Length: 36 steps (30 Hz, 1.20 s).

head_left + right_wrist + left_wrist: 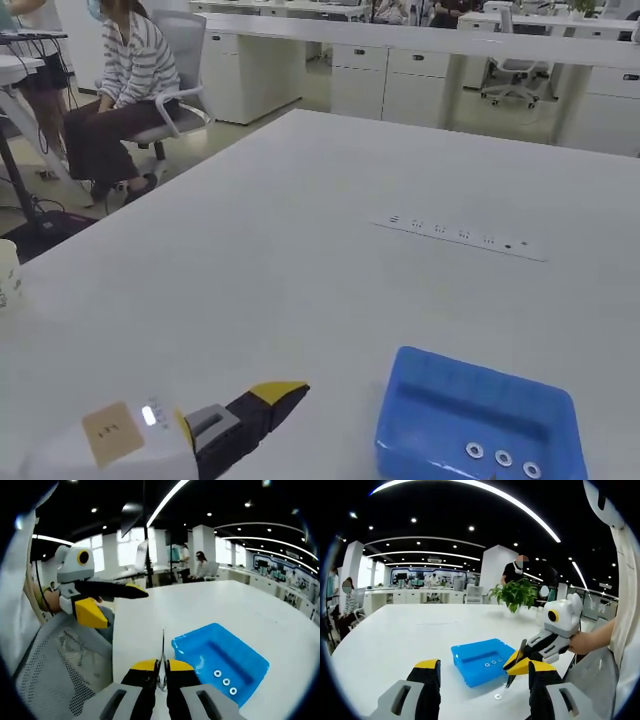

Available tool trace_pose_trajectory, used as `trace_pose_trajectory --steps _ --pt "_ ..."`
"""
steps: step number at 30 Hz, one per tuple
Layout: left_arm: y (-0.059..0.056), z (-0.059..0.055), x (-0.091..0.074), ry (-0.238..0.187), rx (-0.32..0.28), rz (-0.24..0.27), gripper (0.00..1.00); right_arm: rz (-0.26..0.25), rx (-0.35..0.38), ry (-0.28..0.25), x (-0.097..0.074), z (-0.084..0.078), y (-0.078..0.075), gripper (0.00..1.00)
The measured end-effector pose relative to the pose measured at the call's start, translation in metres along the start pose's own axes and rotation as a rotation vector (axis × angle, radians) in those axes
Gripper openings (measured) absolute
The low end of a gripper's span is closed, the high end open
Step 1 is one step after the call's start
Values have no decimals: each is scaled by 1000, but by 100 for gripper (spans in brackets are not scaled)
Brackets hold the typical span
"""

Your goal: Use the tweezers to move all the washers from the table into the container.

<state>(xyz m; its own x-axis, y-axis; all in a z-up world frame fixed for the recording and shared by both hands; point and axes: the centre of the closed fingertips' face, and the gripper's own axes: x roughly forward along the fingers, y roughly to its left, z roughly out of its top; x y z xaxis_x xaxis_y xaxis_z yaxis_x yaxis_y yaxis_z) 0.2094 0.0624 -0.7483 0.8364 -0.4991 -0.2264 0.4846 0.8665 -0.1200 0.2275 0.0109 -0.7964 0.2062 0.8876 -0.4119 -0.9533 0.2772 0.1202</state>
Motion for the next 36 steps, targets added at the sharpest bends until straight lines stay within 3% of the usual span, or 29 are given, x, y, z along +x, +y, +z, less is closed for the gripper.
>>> trace_pose_trajectory --steps 5,7,21,36 --pt "1 1 0 -2 -1 2 72 5 218 -143 -11 25 -12 3" --pt "1 0 0 -2 -1 2 72 -16 234 -175 -16 32 -21 3" --pt "0 0 -1 -4 1 6 72 -39 256 -227 -21 57 -45 3" --pt "1 1 -1 -7 -3 11 72 -94 239 -177 -3 65 -83 3"
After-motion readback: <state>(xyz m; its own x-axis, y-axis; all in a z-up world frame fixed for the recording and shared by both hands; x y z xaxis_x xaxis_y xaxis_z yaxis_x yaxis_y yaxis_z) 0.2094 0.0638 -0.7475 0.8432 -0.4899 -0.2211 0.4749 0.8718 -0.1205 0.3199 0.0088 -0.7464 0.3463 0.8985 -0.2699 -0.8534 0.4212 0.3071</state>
